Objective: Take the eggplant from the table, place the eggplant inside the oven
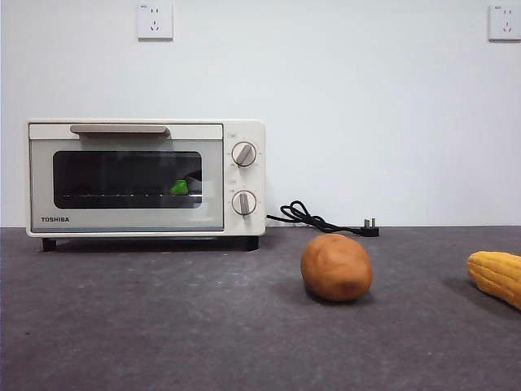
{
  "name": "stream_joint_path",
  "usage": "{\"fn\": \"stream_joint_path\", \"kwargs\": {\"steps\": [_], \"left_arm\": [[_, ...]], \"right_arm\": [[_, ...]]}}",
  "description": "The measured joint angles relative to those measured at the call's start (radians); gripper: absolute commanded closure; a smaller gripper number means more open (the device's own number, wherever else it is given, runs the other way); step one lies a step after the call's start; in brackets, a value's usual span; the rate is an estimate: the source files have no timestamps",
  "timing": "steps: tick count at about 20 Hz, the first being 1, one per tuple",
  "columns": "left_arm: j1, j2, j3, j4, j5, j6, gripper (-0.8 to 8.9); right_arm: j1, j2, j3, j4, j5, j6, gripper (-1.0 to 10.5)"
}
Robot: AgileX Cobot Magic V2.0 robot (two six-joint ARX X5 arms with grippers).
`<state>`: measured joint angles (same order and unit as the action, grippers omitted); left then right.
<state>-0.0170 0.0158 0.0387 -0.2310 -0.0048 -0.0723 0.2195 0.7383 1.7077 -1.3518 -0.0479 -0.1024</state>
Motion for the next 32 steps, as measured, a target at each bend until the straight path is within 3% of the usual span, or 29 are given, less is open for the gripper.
{"fn": "stream_joint_path", "kwargs": {"steps": [4,9,15,23,28,32], "left_arm": [[0.000,0.000,0.000,0.000,0.000,0.000,8.17],[0.000,0.000,0.000,0.000,0.000,0.000,8.17],[0.000,0.000,0.000,0.000,0.000,0.000,8.17],[0.000,0.000,0.000,0.000,0.000,0.000,8.17],[0.000,0.000,0.000,0.000,0.000,0.000,8.17],[0.000,0.000,0.000,0.000,0.000,0.000,8.17]], "right_arm": [[-0.092,-0.141,-0.002,0.011,0.000,0.000,9.5],[-0.192,-0.299,-0.140,0.237,-0.008,0.018,9.5],[-0.227,-0.472,-0.614,0.617,-0.065,0.089,9.5],[-0.227,-0.647,-1.268,1.066,-0.065,0.099,9.5],[-0.227,-0.727,-1.509,1.248,-0.065,0.099,9.5],[-0.227,-0.727,-1.585,1.250,-0.065,0.099,9.5]]}}
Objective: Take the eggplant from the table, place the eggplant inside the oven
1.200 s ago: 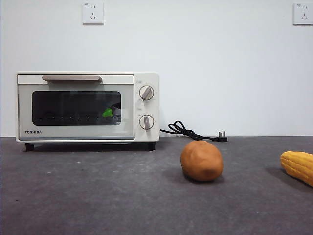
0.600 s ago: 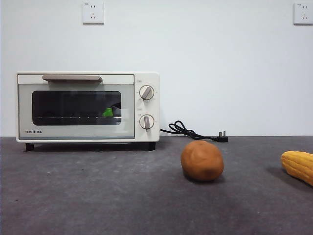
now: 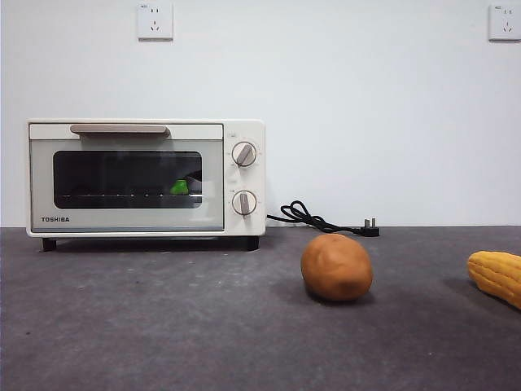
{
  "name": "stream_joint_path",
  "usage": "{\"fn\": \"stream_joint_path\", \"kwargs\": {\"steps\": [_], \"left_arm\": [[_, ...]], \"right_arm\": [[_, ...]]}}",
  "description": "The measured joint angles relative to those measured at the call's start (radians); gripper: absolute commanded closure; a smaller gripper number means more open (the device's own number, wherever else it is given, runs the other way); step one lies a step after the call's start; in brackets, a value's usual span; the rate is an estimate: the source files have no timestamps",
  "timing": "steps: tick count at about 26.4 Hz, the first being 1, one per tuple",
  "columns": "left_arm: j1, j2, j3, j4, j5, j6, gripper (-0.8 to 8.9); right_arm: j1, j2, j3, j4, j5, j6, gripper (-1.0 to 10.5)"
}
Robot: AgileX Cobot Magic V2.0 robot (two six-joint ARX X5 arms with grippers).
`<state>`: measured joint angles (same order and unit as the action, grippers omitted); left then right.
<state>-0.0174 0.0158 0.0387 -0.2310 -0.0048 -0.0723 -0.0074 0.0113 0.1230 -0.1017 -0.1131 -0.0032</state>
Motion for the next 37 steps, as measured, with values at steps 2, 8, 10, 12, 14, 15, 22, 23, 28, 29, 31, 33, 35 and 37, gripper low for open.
{"fn": "stream_joint_path", "kwargs": {"steps": [2,8,10,12,14,15,22,23,28,29,31,33,35,37], "left_arm": [[0.000,0.002,0.000,0.000,0.000,0.000,8.17],[0.000,0.004,0.000,0.000,0.000,0.000,8.17],[0.000,0.004,0.000,0.000,0.000,0.000,8.17],[0.000,0.004,0.000,0.000,0.000,0.000,8.17],[0.000,0.004,0.000,0.000,0.000,0.000,8.17],[0.000,0.004,0.000,0.000,0.000,0.000,8.17],[0.000,0.004,0.000,0.000,0.000,0.000,8.17],[0.000,0.004,0.000,0.000,0.000,0.000,8.17],[0.000,0.004,0.000,0.000,0.000,0.000,8.17],[0.000,0.004,0.000,0.000,0.000,0.000,8.17],[0.000,0.004,0.000,0.000,0.000,0.000,8.17],[0.000,0.004,0.000,0.000,0.000,0.000,8.17],[0.000,0.004,0.000,0.000,0.000,0.000,8.17],[0.000,0.004,0.000,0.000,0.000,0.000,8.17]], "right_arm": [[0.000,0.000,-0.027,0.001,0.000,0.004,9.5],[0.000,0.000,-0.091,-0.011,-0.017,0.017,9.5],[0.000,0.000,-0.098,-0.048,-0.022,0.018,9.5],[-0.002,0.000,-0.098,-0.077,-0.022,0.018,9.5],[-0.010,0.000,-0.099,-0.078,-0.023,0.018,9.5],[-0.013,0.000,-0.099,-0.078,-0.023,0.018,9.5],[-0.013,0.000,-0.099,-0.078,-0.023,0.018,9.5],[-0.013,0.000,-0.099,-0.078,-0.023,0.018,9.5],[-0.013,0.000,-0.099,-0.078,-0.023,0.018,9.5],[-0.013,0.000,-0.098,-0.078,-0.023,0.018,9.5],[-0.013,0.000,-0.099,-0.078,-0.023,0.018,9.5],[-0.013,0.000,-0.099,-0.078,-0.023,0.018,9.5],[-0.013,0.000,-0.098,-0.078,-0.023,0.018,9.5],[-0.013,0.000,-0.099,-0.078,-0.023,0.018,9.5]]}}
